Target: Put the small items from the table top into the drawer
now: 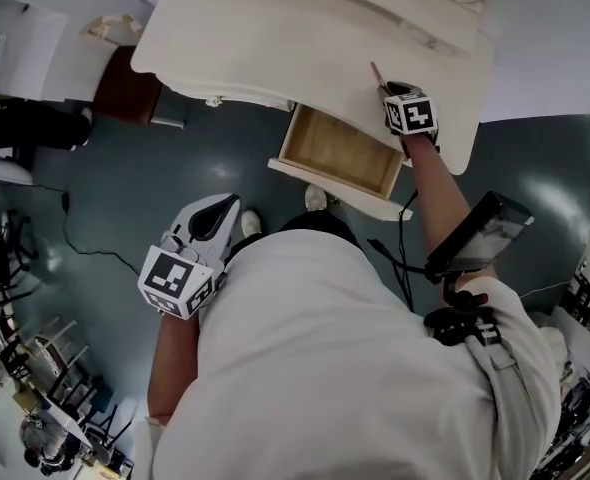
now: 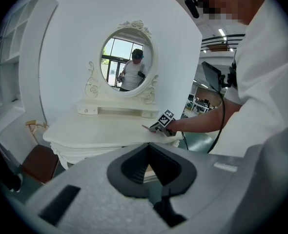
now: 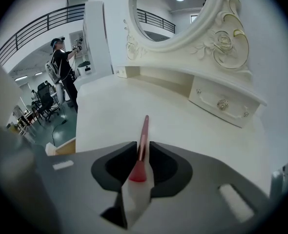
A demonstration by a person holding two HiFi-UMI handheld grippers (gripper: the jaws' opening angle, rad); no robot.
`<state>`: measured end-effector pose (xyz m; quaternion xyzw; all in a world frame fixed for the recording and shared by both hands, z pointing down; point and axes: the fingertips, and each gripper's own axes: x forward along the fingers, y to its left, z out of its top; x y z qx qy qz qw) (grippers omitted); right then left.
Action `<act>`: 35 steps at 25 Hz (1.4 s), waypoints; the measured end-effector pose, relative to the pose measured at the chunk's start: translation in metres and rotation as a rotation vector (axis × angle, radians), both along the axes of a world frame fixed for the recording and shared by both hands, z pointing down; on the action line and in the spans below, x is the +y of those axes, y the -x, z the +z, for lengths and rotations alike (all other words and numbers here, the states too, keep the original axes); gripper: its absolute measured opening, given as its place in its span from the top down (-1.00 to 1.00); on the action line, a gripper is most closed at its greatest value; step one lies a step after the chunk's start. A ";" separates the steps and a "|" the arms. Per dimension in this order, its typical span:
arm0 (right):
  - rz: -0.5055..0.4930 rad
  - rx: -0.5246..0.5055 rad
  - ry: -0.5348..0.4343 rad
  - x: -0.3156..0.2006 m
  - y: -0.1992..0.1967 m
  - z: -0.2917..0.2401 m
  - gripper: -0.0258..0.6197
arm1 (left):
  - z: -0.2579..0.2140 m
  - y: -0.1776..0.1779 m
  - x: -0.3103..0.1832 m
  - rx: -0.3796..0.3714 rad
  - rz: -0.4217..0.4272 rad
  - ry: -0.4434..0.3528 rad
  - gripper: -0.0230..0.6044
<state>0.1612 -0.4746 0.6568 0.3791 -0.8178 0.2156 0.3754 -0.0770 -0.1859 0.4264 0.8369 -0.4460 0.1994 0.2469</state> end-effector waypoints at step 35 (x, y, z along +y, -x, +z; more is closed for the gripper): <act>0.058 -0.032 0.012 0.133 0.045 -0.040 0.78 | -0.001 0.050 0.047 0.074 0.151 -0.048 0.92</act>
